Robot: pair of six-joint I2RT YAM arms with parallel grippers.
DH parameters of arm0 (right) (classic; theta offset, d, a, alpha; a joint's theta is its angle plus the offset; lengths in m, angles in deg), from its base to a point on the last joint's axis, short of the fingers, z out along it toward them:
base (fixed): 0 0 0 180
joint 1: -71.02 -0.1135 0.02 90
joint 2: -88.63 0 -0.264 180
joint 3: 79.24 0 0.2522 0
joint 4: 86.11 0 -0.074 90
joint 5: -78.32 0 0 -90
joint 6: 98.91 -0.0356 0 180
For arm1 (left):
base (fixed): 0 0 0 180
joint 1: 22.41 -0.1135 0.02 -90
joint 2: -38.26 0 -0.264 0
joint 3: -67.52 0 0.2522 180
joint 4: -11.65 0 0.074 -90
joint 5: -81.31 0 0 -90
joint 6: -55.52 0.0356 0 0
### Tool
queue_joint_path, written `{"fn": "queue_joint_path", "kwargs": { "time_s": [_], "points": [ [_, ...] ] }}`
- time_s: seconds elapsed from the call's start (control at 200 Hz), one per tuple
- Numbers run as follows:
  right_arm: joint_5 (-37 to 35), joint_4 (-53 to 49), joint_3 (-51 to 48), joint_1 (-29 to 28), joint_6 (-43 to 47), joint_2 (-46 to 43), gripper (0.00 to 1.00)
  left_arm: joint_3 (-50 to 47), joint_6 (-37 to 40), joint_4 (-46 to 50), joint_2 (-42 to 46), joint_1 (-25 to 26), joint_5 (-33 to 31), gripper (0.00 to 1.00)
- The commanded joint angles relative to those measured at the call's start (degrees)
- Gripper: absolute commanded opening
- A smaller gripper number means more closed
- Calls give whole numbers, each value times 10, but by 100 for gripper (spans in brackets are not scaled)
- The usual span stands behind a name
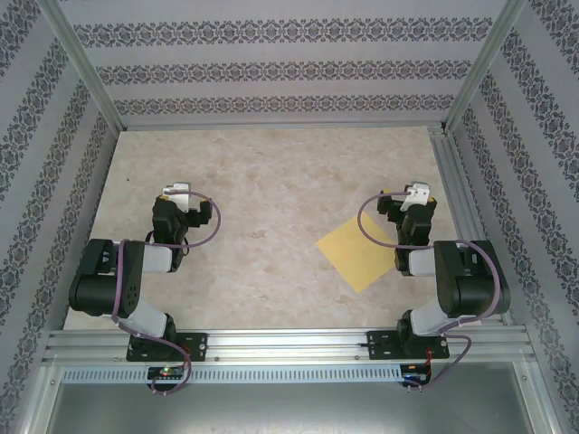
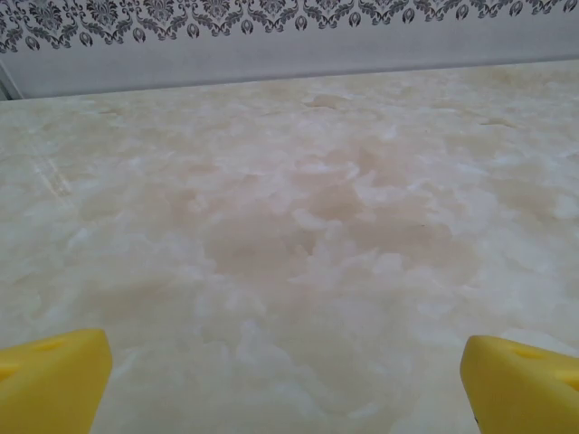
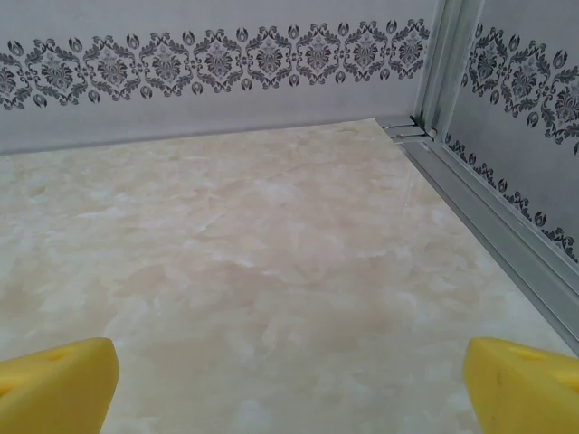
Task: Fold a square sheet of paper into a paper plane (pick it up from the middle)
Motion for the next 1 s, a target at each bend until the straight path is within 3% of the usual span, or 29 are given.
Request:
{"fn": "queue_joint_path", "kwargs": {
  "time_s": [0.0,0.774,0.839,0.914,0.994],
  "points": [
    [10,23,6,2,-6,2,98,11,8,3,-3,5,-1,100],
    [50,12,18,5,4,-3,98,9,7,1,-2,5,-4,100],
    [42,-7,16,1,5,-32,98,28,4,52,15,5,-13,100],
    [11,-73,22,-2,2,-85,98,78,-3,179,53,5,-28,100],
    [-20,-162,40,-11,-4,-146,98,103,-12,244,84,5,-47,100]
  ]
}}
